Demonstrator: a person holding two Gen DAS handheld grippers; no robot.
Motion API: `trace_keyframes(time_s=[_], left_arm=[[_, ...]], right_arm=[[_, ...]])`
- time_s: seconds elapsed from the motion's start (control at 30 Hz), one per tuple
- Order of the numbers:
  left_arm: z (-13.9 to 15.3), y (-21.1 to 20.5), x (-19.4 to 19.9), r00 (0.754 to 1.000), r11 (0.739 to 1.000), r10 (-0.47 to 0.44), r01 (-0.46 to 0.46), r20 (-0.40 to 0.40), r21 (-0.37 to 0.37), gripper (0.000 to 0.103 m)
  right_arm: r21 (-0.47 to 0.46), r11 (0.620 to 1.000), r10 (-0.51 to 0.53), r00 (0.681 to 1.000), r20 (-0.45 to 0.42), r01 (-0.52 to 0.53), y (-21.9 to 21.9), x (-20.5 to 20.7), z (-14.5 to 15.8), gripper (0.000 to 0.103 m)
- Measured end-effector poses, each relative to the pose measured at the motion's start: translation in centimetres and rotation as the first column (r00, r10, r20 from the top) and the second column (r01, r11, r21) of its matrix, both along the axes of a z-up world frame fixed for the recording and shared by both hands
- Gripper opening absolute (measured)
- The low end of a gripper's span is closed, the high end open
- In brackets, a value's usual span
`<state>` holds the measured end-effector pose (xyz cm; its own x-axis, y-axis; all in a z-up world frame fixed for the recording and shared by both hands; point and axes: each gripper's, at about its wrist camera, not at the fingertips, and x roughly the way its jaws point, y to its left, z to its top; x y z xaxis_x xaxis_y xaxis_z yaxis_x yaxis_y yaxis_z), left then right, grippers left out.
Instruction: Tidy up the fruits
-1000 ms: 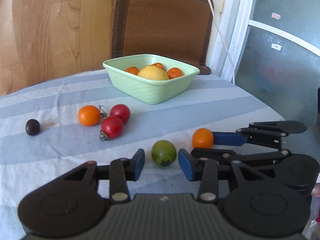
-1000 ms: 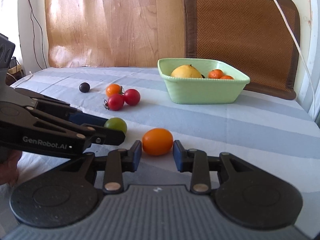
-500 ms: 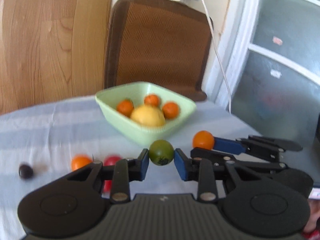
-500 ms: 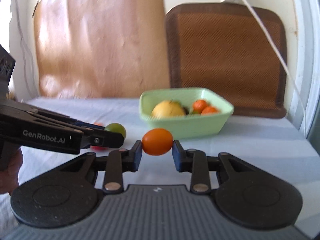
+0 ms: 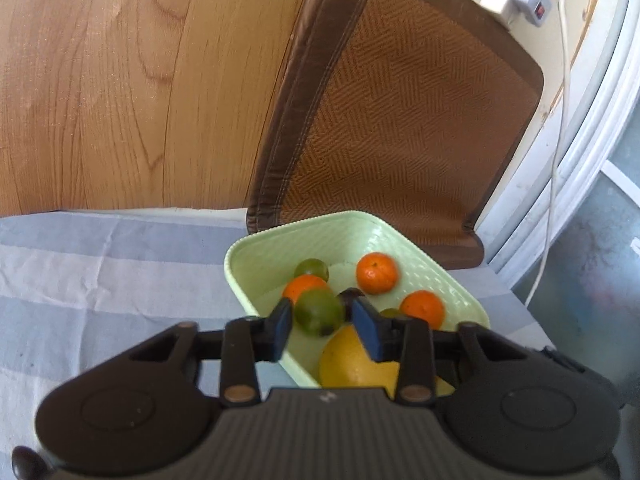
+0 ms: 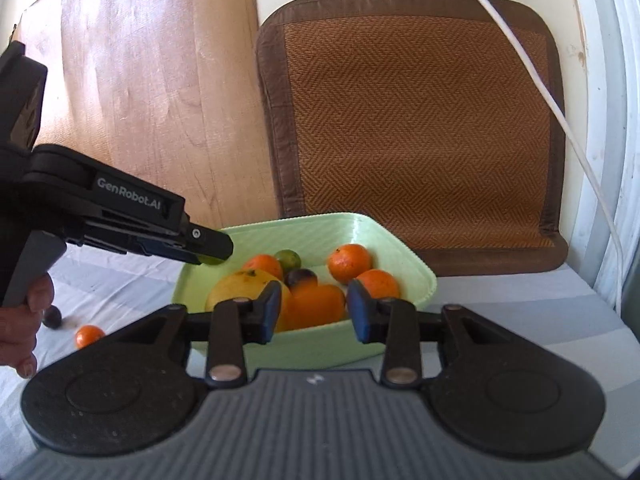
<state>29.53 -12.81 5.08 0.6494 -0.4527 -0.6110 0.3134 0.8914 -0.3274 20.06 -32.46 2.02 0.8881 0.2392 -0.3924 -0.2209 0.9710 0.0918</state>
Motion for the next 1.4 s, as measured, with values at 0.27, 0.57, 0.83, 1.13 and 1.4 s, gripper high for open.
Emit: trace_keyframes(time_s=[0.27,0.57,0.83,1.13,1.4], left_arm=[[2.2,3.8,-5.1,0.995,1.0,0.009,-0.007,0.102,-0.02,0.043],[-0.9,6.0,-14.4,0.978,0.987,-0.033,0.0,0.205,0.159,0.044],[-3.8,3.0,-14.7,0.979,0.939,-0.077,0.007,0.188,0.345,0.043],[-4.1,4.5,-17.3,0.98,0.945,-0.103,0.043,0.171,0.323,0.028],[-3.5,5.5,-20.2,0.979,0.956,-0.096,0.04,0.18,0.292,0.029]], right_arm=[[0.145,0.988,0.047,0.997,0.06,-0.056,-1.2,-2.7,1.6,0.052],[0.254,0.934,0.269,0.962,-0.042,-0.25,2.5,-3.2,1.4,0.035],[0.195,0.939,0.318,0.933,-0.17,-0.285,7.2,-2.0,0.1,0.036],[0.181,0.946,0.313,0.905,-0.287,-0.269,8.8,-1.1,-1.4,0.031],[0.02,0.97,0.243,0.956,-0.166,-0.243,6.5,-8.2,-0.5,0.031]])
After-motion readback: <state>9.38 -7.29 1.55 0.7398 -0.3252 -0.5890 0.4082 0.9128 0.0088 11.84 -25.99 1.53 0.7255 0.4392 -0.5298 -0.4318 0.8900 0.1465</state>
